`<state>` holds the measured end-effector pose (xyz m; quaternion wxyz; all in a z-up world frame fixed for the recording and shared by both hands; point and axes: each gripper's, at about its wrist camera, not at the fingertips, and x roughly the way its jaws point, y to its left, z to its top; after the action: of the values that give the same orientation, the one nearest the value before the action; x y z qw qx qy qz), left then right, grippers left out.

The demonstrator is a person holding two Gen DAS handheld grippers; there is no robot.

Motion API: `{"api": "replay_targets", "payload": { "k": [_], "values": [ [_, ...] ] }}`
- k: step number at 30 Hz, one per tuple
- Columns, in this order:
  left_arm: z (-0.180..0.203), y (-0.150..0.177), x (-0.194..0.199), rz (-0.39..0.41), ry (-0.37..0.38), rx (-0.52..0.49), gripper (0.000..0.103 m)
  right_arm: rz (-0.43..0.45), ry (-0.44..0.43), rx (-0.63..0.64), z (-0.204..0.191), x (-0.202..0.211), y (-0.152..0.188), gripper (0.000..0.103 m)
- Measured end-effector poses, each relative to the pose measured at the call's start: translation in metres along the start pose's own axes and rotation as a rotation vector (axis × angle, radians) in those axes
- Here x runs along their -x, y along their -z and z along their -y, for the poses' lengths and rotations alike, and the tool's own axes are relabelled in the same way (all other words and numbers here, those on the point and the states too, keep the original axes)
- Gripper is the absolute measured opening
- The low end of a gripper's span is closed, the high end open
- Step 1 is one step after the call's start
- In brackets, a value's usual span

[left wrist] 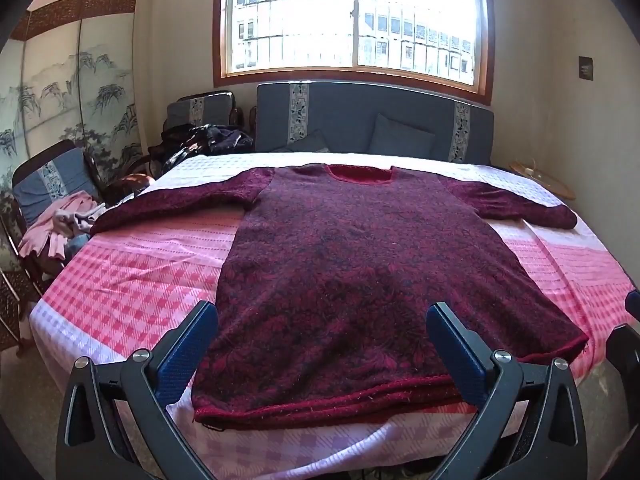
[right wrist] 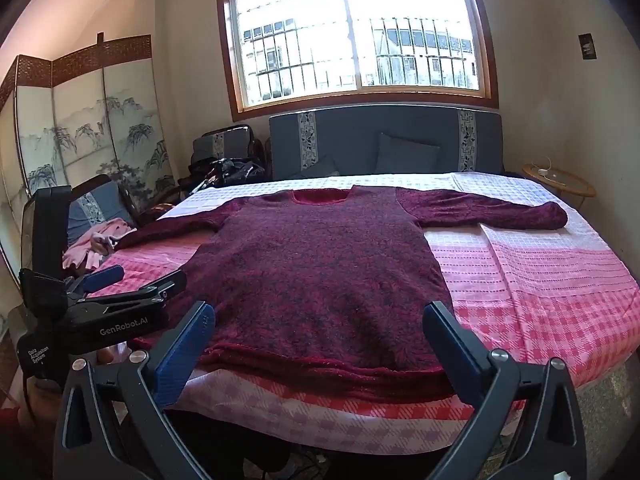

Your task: Fold small clothes

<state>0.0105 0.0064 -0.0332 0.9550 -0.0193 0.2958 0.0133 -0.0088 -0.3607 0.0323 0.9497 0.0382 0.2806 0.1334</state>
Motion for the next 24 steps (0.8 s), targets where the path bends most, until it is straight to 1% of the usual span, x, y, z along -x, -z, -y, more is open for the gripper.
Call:
{"api": "replay_targets", "payload": {
  "k": [5, 14, 18, 24],
  "values": [
    [-0.003, 0.003, -0.007, -0.021, -0.006, 0.009, 0.103, -0.014, -0.009, -0.015, 0.004, -0.003, 0.004, 0.103],
    [-0.002, 0.009, -0.015, -0.041, -0.019, -0.007, 0.103, -0.043, -0.013, -0.031, 0.006, -0.009, 0.009, 0.103],
    [-0.002, 0.011, -0.017, -0.032, -0.001, -0.018, 0.103, -0.052, -0.010, -0.042, 0.011, -0.013, 0.011, 0.103],
    [-0.002, 0.011, -0.018, -0.019, -0.005, -0.013, 0.103, -0.068, -0.009, -0.093, 0.021, -0.017, 0.015, 0.103]
  ]
}}
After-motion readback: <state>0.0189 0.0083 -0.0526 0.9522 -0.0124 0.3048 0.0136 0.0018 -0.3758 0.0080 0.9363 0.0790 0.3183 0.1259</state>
